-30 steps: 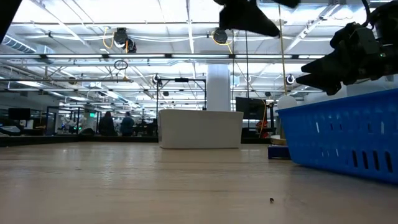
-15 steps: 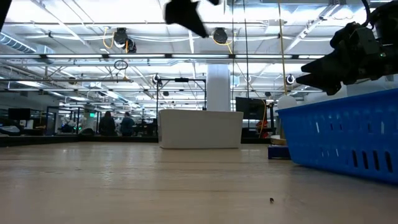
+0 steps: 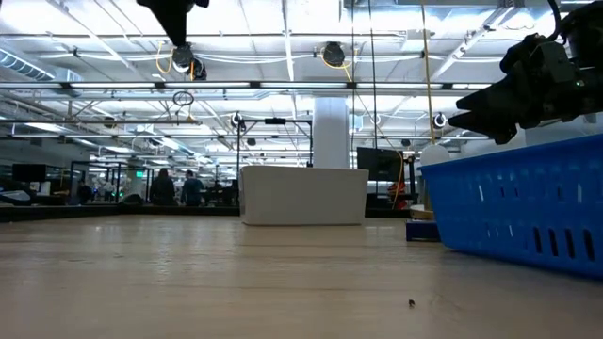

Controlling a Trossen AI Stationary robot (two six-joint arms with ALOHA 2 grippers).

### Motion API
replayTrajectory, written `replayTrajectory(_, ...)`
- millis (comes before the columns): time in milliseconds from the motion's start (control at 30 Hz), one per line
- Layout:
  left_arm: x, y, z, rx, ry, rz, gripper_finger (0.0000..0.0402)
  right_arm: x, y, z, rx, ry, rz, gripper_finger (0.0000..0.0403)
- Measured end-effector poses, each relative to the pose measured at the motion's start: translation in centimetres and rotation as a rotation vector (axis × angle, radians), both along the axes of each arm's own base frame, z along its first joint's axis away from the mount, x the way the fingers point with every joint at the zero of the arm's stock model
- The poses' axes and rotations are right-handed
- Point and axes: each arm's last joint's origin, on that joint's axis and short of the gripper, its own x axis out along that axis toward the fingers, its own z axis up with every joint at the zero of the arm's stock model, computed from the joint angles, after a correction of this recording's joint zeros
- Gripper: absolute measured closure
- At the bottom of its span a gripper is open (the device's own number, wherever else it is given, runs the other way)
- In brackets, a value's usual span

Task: Pick & Place Office items
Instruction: Put the blue charger adapter into the gray bin

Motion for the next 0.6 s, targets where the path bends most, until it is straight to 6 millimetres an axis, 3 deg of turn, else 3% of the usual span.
replayTrajectory(333,-0.6,-1.6,0.2,-0.070,0.015,0.122,0.0053,0.0,0.0,0.0,0.000,0.000,0.000,0.0161)
replayTrajectory(600,-3.4,-2.8,1.6,-0.082,0.054,0.211,0.0053,0.0,0.0,0.0,0.000,0.000,0.000,0.0161)
